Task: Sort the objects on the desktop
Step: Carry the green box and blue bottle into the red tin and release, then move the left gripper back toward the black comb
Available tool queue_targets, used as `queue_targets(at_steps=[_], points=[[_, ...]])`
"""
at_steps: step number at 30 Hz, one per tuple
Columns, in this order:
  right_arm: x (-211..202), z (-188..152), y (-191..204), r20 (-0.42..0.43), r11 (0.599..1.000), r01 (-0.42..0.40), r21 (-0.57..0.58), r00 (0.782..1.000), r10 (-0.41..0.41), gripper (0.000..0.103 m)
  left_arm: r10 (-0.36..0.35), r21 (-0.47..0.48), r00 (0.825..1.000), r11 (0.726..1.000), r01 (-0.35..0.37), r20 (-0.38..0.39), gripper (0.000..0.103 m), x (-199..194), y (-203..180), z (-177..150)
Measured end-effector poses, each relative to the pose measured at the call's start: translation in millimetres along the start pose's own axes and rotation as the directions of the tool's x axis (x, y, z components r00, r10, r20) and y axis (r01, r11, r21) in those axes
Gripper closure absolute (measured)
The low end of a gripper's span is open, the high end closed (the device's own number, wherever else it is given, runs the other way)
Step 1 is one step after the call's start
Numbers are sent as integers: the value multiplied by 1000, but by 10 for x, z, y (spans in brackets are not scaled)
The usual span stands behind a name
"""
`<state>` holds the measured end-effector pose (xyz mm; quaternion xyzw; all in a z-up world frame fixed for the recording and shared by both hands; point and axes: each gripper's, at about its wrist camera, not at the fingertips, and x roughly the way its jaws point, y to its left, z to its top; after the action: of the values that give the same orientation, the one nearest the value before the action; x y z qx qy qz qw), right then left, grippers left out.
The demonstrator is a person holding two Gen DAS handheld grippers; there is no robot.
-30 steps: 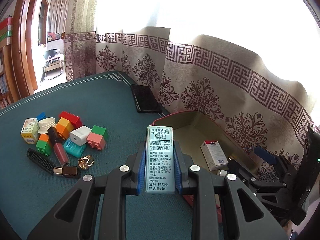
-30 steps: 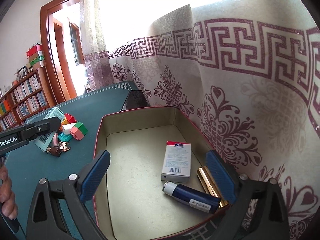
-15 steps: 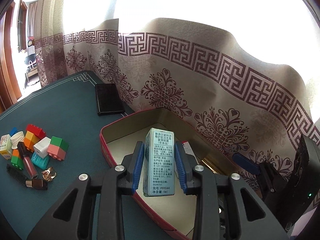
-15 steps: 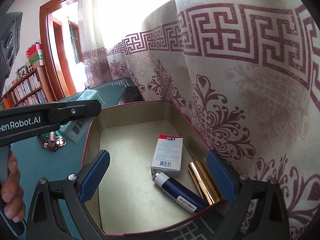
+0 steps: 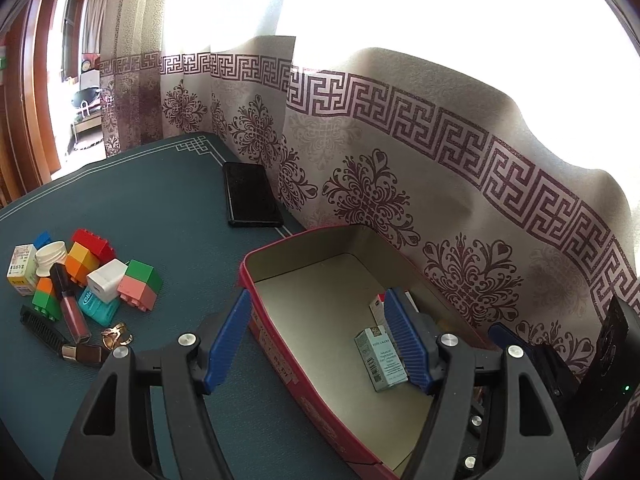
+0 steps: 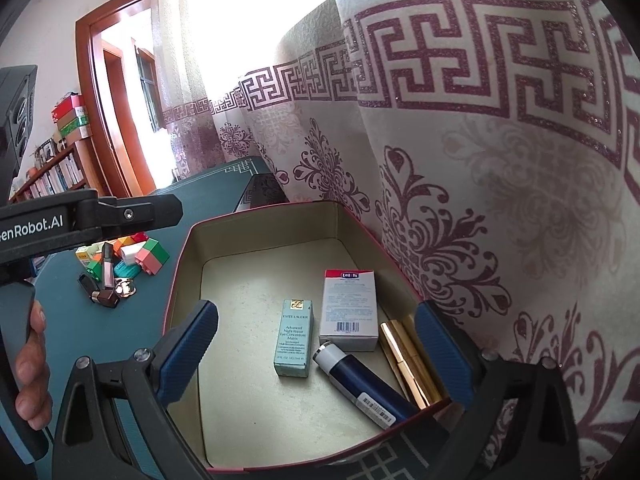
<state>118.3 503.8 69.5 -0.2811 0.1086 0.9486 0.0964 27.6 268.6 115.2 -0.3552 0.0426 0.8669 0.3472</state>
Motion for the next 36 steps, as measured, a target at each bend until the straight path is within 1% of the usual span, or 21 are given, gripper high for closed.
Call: queue_targets(at_steps=[4, 7, 11, 14, 18, 22, 26, 28, 36], points=[[-26, 54, 57, 19, 1000, -16, 0, 1000, 16, 3, 44, -31, 999, 999, -43, 6, 31, -55, 204, -30], [-37, 95, 131, 41, 999, -31, -9, 999, 31, 1, 75, -76, 997, 994, -75, 3, 31, -97, 415, -69], [-36, 95, 216, 54, 999, -33, -24, 998, 34, 0, 130, -141, 991, 982, -129, -2, 31, -167, 734, -155], [-10, 66, 265, 36, 999, -43, -24, 998, 44, 0, 162, -187, 987, 969, -161, -11, 31, -231, 965, -229], [-14, 39, 353, 30, 997, -71, -19, 997, 72, 0, 228, -215, 973, 950, -228, -25, 31, -335, 1239, -358], [-5, 12, 596, 23, 991, -123, -49, 992, 125, 1, 296, -266, 954, 917, -297, -42, 31, -468, 1578, -501], [13, 8, 920, 14, 978, -182, -106, 983, 184, 1, 327, -340, 943, 882, -327, -59, 31, -593, 1914, -564], [21, 13, 1076, 12, 970, -204, -133, 978, 207, 1, 337, -362, 939, 869, -338, -68, 31, -620, 2045, -586], [200, 26, 1604, -32, 945, -254, -207, 967, 253, 0, 341, -414, 933, 838, -356, -112, 31, -512, 2430, -611]])
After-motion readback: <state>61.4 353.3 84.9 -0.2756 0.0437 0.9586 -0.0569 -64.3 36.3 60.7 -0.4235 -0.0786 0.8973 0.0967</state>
